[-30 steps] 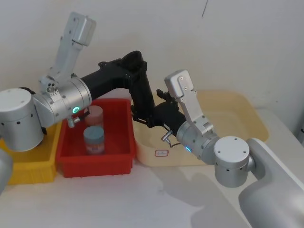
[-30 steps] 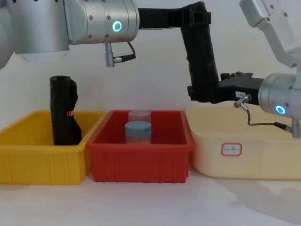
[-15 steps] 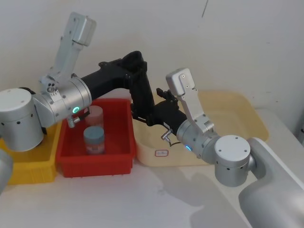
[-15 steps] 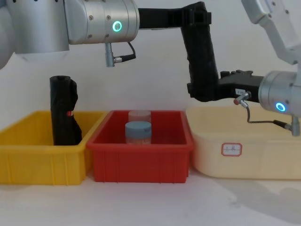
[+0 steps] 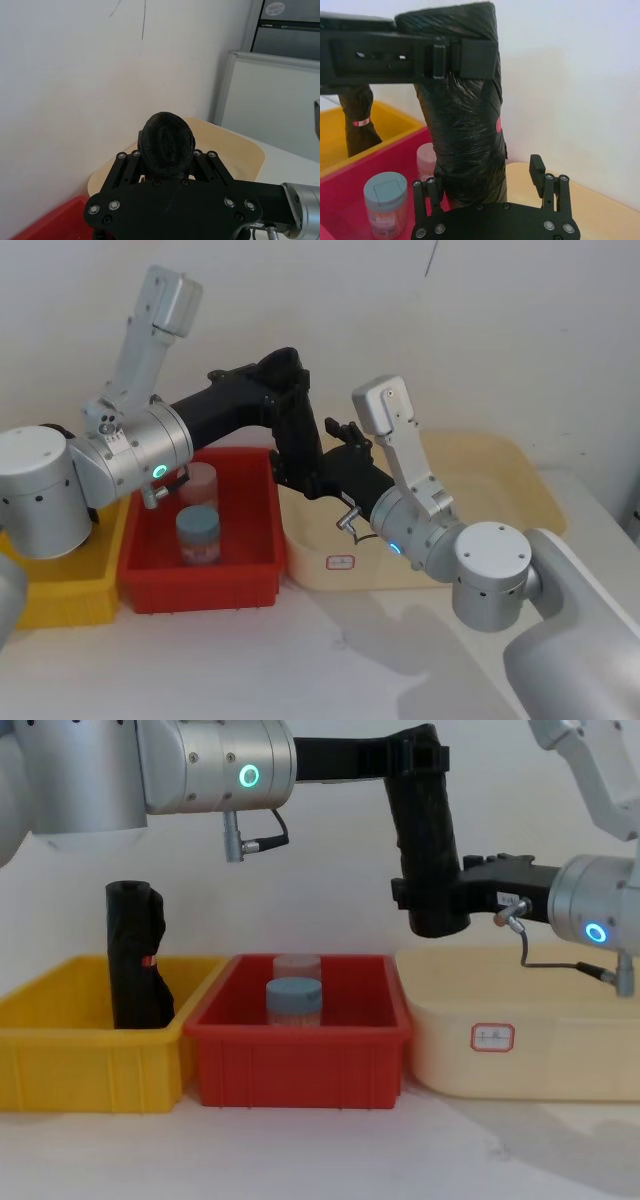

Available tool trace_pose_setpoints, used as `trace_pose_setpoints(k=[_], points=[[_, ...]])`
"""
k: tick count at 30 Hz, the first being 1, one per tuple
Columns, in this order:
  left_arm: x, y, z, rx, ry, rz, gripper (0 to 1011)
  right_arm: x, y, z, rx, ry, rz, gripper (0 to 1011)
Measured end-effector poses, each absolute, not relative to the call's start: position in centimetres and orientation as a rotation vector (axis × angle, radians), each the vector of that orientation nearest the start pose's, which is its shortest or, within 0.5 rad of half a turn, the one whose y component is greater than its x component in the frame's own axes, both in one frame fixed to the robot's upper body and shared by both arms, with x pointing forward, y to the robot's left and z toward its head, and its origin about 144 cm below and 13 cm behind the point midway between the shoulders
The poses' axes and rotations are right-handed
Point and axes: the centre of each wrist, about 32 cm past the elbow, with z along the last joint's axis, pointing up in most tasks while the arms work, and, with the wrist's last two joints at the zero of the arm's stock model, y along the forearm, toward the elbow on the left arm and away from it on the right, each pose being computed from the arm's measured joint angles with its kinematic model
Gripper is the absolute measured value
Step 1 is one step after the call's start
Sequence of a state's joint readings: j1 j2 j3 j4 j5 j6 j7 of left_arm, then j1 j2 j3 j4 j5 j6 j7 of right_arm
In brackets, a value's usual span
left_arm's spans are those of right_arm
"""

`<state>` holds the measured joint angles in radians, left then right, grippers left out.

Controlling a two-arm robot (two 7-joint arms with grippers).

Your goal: Pick up the garbage bag with the one hand and transfer it to the other hand.

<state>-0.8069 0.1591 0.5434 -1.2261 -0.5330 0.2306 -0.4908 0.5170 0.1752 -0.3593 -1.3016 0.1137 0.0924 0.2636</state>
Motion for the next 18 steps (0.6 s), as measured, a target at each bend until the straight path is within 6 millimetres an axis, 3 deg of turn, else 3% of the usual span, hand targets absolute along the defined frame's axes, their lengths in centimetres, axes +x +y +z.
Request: trace_pose_setpoints(k=[6, 18], points=[[62.09, 13.47, 133.39, -0.066, -0.037, 0.610, 371, 58.19, -18.43, 124.31, -0.085, -0.216, -1.028, 945], [62.09, 13.45, 133.40, -0.067, -0.037, 0.610, 371, 58.04, -18.35, 124.47, -0.075, -0.218, -1.021, 604]])
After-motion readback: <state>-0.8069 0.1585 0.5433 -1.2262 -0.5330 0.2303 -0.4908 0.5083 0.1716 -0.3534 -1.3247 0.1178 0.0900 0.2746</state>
